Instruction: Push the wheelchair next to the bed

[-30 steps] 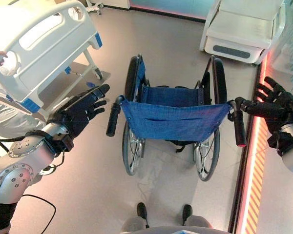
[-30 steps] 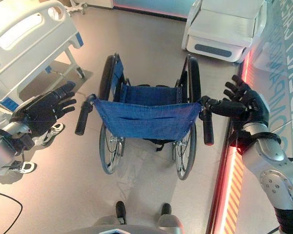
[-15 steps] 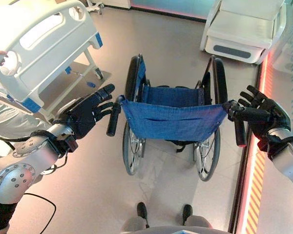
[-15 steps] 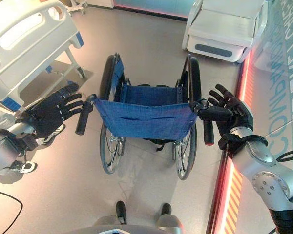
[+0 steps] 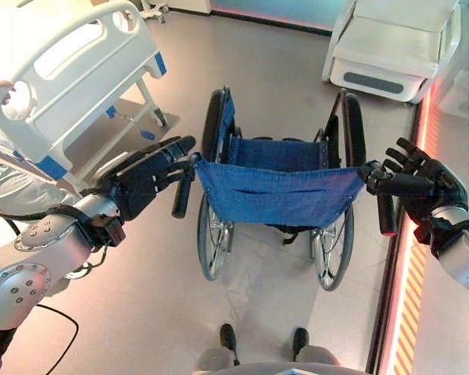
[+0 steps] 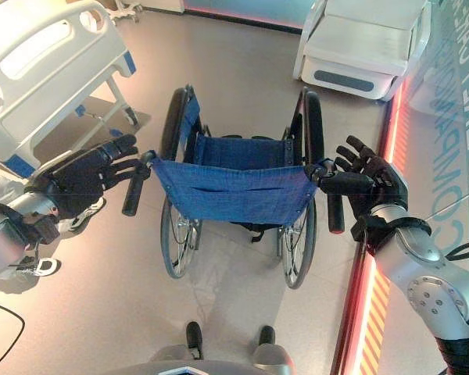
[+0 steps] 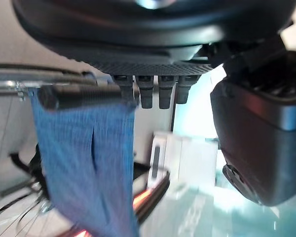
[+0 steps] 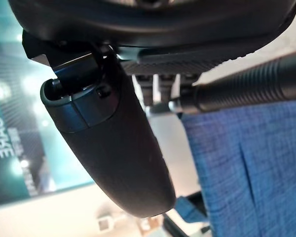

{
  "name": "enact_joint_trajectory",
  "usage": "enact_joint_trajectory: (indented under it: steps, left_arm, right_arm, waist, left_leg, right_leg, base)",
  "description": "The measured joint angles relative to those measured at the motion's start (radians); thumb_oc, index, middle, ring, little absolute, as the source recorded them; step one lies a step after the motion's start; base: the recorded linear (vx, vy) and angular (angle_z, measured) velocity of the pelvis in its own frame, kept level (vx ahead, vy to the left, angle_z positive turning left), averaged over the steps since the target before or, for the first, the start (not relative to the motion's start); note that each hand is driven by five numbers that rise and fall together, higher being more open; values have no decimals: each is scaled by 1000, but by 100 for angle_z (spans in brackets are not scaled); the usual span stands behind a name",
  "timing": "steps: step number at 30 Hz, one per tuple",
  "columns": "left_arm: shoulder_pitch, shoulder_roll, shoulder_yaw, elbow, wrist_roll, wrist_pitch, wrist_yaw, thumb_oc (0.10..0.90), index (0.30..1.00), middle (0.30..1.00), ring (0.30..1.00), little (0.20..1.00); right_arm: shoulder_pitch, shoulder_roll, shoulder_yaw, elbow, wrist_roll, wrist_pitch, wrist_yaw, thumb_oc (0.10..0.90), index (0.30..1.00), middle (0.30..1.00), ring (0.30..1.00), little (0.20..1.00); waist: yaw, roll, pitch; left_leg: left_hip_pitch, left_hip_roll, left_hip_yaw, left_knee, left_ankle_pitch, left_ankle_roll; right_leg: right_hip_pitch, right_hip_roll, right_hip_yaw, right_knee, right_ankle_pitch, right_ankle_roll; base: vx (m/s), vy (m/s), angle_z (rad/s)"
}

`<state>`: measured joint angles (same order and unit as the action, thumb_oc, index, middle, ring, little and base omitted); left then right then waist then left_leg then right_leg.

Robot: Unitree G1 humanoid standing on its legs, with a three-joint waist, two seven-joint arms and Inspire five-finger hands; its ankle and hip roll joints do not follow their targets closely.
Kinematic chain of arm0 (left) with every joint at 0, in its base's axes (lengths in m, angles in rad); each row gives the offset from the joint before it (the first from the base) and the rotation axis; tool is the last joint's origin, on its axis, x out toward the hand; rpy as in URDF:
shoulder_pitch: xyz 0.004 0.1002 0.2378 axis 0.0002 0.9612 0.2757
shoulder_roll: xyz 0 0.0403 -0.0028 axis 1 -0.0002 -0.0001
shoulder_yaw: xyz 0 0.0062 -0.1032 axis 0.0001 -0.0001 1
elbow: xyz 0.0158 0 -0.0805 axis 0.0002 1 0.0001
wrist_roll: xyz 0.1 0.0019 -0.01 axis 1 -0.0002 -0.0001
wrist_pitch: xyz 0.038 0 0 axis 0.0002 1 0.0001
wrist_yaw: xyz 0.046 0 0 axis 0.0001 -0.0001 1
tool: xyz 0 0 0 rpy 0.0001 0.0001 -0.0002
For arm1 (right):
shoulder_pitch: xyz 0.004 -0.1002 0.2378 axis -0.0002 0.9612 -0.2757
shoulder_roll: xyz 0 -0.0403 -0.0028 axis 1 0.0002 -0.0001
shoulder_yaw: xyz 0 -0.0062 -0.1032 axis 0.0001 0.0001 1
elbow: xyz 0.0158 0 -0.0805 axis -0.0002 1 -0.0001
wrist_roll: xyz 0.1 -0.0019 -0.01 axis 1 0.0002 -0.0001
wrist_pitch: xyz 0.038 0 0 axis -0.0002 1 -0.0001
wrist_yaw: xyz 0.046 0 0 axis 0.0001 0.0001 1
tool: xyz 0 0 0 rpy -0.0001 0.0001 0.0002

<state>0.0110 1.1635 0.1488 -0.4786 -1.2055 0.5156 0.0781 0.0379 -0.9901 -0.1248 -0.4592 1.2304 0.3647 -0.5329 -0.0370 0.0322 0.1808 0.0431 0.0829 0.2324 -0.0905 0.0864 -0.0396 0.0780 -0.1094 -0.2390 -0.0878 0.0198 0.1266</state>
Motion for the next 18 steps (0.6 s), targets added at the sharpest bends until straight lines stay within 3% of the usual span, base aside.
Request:
enact_joint_trajectory:
  steps: [10,18]
  left_arm:
    - [66,109,19,-13,163,2,-185,800,900,900,900,900]
    - [189,160,154,-11,328,-3,-296,800,900,900,900,900]
  right_arm:
    - [38,-95,-27,-20,39,0,0,800,900,900,900,900]
    - [101,-106,-85,-22,88,-3,0,800,900,900,900,900]
  waist:
    - [1,26,2]
    - [3,32,1]
  left_leg:
    - [-1,-1,-5,0,0,0]
    - [-6,-3,-11,0,0,0]
  right_leg:
    - [2,-1,-6,0,0,0]
    - [1,-3,-13,0,0,1]
  base:
    - [2,1,1]
    - [1,0,1]
